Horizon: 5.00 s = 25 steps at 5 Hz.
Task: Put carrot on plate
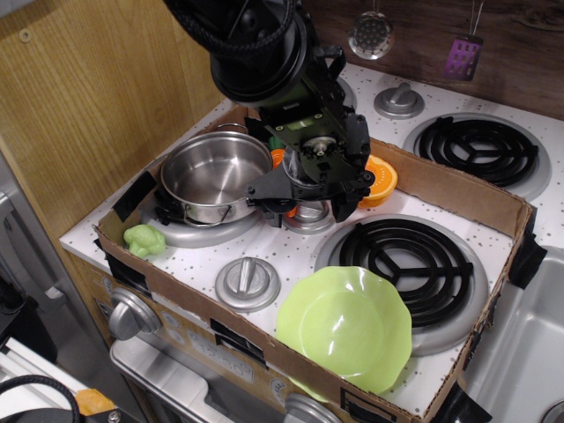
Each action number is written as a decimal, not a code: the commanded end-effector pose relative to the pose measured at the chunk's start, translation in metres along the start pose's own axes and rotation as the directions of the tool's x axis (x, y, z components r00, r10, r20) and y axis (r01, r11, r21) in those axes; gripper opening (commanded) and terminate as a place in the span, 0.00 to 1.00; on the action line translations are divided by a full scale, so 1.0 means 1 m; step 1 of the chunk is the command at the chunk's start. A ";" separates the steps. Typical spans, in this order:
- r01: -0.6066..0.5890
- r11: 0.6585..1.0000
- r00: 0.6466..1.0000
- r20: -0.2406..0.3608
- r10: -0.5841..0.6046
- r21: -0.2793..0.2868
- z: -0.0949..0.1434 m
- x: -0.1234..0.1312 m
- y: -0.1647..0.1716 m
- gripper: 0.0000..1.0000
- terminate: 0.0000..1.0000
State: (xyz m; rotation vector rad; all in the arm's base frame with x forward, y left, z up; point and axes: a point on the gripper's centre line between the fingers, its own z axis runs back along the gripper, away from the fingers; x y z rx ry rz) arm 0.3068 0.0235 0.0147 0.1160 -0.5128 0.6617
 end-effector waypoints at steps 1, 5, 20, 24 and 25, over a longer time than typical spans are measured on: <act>-0.011 1.000 1.000 0.002 0.011 0.024 0.013 0.007 0.000 0.00 0.00; 0.006 0.997 0.998 0.062 -0.011 0.071 0.059 0.025 -0.027 0.00 0.00; -0.522 0.780 0.783 -0.168 0.599 0.346 0.205 -0.071 -0.097 1.00 0.00; -0.522 0.780 0.783 -0.168 0.599 0.346 0.205 -0.071 -0.097 1.00 0.00; -0.522 0.780 0.783 -0.168 0.599 0.346 0.205 -0.071 -0.097 1.00 1.00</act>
